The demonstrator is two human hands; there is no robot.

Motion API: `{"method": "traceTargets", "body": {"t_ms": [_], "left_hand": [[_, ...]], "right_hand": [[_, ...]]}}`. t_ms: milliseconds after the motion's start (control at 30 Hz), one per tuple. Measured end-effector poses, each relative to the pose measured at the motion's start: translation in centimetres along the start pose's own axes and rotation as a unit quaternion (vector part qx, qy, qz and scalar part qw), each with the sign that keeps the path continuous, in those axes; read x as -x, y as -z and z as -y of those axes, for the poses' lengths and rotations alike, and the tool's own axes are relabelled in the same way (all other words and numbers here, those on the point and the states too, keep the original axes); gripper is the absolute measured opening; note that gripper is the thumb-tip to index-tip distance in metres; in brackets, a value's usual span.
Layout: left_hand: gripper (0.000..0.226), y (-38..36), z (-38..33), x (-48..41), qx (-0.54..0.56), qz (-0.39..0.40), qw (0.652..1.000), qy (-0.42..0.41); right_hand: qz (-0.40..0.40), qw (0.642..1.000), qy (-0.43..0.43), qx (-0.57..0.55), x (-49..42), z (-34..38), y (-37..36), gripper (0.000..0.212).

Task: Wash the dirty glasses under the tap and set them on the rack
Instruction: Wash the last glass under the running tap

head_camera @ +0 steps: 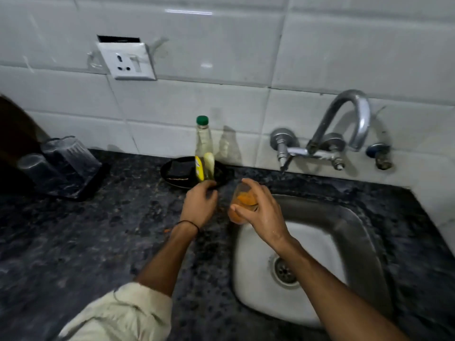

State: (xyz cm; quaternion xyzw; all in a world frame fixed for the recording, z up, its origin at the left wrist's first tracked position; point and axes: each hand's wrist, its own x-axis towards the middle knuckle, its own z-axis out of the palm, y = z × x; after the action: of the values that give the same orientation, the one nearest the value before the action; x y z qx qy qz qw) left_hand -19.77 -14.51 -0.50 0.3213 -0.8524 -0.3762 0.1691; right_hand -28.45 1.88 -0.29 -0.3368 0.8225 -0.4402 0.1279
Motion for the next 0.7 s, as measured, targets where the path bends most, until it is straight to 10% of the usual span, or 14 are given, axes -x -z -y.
{"method": "traceTargets", "body": {"t_ms": [167, 433, 700], "left_hand": [[0.04, -6.4, -11.5, -1.5, 0.048, 0.022, 0.997, -0.057], [0.042, -10.6, -18.8, -3.1, -0.169, -0.033, 0.984, -0.039], [0.052, -11.6, -15.6, -1.1, 0.152, -0.003, 0.986, 0.076]], "right_hand": [[-0.017, 1.0, -0.003, 0.014, 3.5, -4.0, 8.1, 0.07], [-0.056, 0.998, -0.016, 0.028, 6.2, -8.0, 15.1, 0.071], [-0.035, 0.999, -0.014, -0.013, 5.5, -8.1, 15.8, 0.074]]}}
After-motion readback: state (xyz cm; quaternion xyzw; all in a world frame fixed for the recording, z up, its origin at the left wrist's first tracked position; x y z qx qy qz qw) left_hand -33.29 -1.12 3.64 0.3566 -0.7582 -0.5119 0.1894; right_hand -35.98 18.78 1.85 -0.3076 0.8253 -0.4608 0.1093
